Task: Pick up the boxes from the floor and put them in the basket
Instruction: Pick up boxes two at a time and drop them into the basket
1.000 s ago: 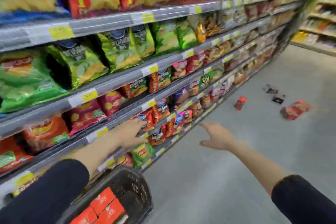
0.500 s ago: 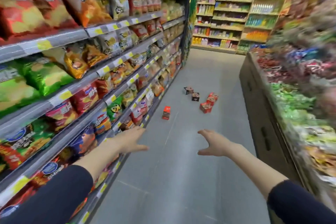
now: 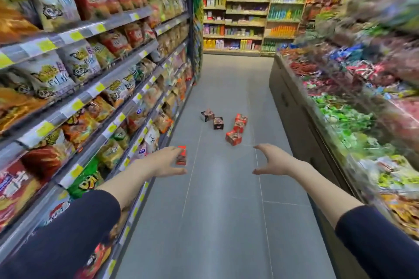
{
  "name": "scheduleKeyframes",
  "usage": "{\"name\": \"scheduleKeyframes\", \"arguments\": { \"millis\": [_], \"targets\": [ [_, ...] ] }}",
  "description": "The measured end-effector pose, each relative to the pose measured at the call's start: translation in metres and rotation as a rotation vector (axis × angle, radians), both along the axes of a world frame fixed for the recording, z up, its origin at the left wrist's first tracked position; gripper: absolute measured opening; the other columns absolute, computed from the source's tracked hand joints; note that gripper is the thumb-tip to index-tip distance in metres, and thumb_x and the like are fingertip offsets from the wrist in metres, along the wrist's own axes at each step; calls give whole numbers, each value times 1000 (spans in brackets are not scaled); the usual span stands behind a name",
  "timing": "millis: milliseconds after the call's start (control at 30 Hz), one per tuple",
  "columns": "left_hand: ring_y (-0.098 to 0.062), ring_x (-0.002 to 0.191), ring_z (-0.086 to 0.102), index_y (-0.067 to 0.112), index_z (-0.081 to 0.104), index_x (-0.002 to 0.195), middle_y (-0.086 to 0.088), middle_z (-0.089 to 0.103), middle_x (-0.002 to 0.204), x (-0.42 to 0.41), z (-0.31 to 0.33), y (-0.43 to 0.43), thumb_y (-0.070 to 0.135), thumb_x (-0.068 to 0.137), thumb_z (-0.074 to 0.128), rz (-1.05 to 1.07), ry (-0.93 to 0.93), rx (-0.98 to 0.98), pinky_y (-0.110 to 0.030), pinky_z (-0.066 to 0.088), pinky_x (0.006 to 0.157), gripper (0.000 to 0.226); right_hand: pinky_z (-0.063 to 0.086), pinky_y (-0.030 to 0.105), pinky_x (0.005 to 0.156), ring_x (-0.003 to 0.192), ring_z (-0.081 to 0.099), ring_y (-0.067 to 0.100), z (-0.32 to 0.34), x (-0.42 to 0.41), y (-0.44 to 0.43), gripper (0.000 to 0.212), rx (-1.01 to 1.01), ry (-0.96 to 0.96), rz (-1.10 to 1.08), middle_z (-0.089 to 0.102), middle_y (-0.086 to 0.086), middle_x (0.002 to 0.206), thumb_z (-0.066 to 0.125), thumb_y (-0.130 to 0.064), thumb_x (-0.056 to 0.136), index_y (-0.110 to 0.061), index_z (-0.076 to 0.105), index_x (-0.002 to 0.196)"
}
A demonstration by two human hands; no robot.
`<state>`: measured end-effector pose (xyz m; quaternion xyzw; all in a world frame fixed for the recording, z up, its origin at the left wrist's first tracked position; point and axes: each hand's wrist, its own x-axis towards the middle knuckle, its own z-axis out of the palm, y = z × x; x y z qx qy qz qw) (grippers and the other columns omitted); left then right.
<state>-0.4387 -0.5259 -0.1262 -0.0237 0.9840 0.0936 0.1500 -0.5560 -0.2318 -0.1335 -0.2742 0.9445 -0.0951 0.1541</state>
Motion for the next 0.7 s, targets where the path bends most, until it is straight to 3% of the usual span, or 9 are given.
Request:
{"name": "scheduleKeyframes", "arguments": {
  "millis": [167,333,700],
  "targets": [
    [-20,140,26,10,18,148,-7,24,154,-110,5,-42,45,90,54,-68,-27,20,-27,25,110,77,28,31,112,137,33,24,1,-85,-28,86,-24,-25,-101,35,11,149,72,-37,78,-8,26,144],
    [-23,139,30,8,24,146,-11,30,151,-219,-2,-68,42,89,57,-102,-18,23,-29,25,111,74,29,33,112,137,34,25,-9,-166,-40,87,-40,-46,-178,35,12,148,73,-38,76,-8,28,144],
    [-22,137,32,12,23,146,-10,33,149,-447,-54,-89,46,89,55,-79,-81,35,-30,28,110,74,29,32,111,136,34,25,-42,-393,-53,85,4,-108,-168,36,12,148,72,-37,78,-7,28,144]
  ]
}}
